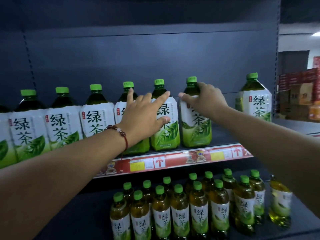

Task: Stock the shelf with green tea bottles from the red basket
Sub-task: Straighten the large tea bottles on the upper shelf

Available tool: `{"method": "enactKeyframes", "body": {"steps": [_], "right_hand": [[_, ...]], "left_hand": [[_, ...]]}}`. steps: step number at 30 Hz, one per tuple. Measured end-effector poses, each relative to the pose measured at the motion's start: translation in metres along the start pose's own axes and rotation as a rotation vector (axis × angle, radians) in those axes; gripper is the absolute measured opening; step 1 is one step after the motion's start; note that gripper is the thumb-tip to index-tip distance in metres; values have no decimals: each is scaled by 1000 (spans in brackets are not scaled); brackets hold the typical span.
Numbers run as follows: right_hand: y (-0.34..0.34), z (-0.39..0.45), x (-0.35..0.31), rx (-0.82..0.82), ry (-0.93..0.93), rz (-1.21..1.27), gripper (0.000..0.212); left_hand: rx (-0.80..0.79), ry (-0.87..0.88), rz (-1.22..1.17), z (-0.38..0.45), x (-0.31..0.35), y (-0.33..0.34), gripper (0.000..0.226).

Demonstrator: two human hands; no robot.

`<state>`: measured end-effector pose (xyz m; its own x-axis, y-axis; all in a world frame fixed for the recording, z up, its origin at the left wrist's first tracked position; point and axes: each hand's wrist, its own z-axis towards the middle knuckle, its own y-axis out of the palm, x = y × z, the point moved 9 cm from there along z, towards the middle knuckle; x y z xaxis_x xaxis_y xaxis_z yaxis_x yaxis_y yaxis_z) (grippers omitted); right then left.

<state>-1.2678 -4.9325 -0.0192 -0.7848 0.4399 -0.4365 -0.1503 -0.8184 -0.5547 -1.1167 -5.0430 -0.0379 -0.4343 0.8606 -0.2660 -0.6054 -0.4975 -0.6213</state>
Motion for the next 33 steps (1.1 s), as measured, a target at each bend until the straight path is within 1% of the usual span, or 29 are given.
{"method": "enactKeyframes", "body": {"steps": [3,10,12,14,16,17,18,20,22,24,26,29,33], "right_hand": [[2,-6,-9,31,9,-29,76],[1,-17,-12,64,10,-40,76],[3,-18,-13,29,-15,-49,76],[2,-16,-9,-50,-40,18,73],[-8,-9,6,-89,-7,146,71],[-18,-5,17,-47,12,179,69],[-32,-1,28,31,16,168,67],[-59,9,56,179,23,67,66],[-74,20,94,222,117,-36,74],[-77,26,137,181,274,-68,87],[-69,25,168,113,382,27,92],[-60,24,180,110,368,131,84],[-51,21,163,94,294,212,89]], "left_hand": [[3,-5,12,0,-1,-1,75],[3,-27,3,-3,2,-3,75],[11,-38,14,-3,4,-4,76],[50,-31,21,0,11,-8,77],[95,7,34,6,25,-13,78],[108,32,41,9,33,-13,79],[111,58,43,13,42,-12,79],[87,92,36,22,55,-7,79],[52,96,32,30,62,2,80],[30,90,20,33,62,10,82],[29,91,-10,32,61,15,82],[49,96,-28,31,60,16,82],[69,99,-40,30,61,17,83]]}}
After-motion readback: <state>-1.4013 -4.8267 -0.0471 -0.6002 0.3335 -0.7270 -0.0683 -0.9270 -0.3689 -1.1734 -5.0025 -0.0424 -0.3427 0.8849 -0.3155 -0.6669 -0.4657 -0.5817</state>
